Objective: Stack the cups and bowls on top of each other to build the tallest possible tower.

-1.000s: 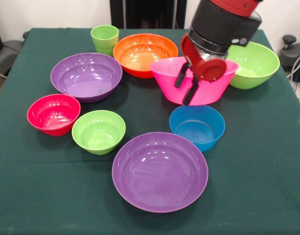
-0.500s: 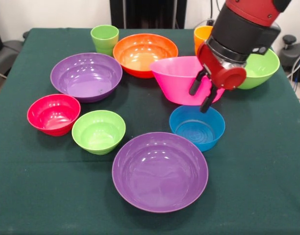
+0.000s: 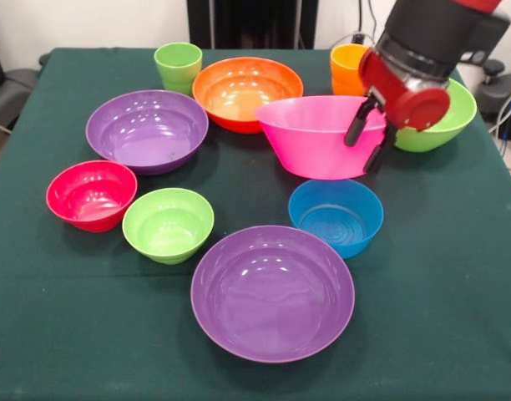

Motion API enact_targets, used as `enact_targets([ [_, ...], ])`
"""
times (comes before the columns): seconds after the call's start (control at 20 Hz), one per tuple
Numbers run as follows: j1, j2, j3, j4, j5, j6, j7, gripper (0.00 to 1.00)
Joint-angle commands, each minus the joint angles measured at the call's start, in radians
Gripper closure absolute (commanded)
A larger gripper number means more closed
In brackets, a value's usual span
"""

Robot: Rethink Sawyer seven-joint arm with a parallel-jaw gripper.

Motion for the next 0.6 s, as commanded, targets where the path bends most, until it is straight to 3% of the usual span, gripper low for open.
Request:
enact_targets([
  [0.05,0.034,-0.050,0.060,0.085,0.005,0.107,0.240,0.00],
  [0.2,0.054,-0.046,0.041,0.075,0.002,0.141,0.271,0.00],
  [0.6,0.021,-0.067,0.084,0.164,0.024,0.054,0.250,0.00],
])
